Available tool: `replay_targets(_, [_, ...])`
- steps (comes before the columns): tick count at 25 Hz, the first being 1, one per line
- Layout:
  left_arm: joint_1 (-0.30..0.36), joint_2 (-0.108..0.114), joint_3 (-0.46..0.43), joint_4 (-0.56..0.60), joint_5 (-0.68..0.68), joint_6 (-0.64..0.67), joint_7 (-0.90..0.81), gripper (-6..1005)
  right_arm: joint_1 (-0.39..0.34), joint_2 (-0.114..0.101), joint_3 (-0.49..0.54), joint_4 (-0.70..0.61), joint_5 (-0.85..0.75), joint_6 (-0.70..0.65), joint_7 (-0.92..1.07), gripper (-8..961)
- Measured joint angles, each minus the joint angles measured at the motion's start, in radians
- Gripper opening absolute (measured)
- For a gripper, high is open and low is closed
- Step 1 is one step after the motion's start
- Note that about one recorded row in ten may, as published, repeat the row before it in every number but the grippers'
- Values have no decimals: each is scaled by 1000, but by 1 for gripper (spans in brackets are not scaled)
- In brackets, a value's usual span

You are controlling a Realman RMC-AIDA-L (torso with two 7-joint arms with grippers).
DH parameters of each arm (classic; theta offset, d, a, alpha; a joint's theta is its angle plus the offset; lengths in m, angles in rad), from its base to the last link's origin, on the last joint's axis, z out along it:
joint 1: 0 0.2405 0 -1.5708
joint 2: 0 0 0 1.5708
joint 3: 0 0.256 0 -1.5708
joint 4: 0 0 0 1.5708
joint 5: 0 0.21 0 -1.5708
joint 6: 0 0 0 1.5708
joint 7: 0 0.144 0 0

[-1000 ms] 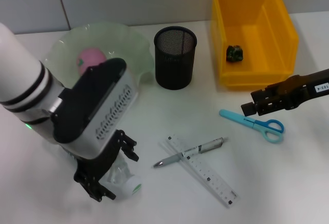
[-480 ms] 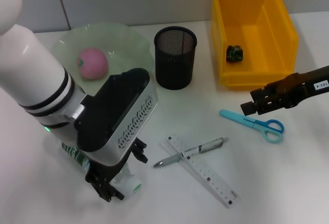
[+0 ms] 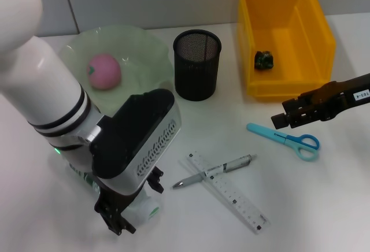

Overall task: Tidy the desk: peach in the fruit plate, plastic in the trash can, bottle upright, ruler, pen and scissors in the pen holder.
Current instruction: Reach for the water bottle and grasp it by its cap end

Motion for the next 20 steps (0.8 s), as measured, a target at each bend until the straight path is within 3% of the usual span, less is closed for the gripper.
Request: replay_targets(20, [0,0,61,-23,12,-55,13,682,0,0,1,9,0,6,1,752])
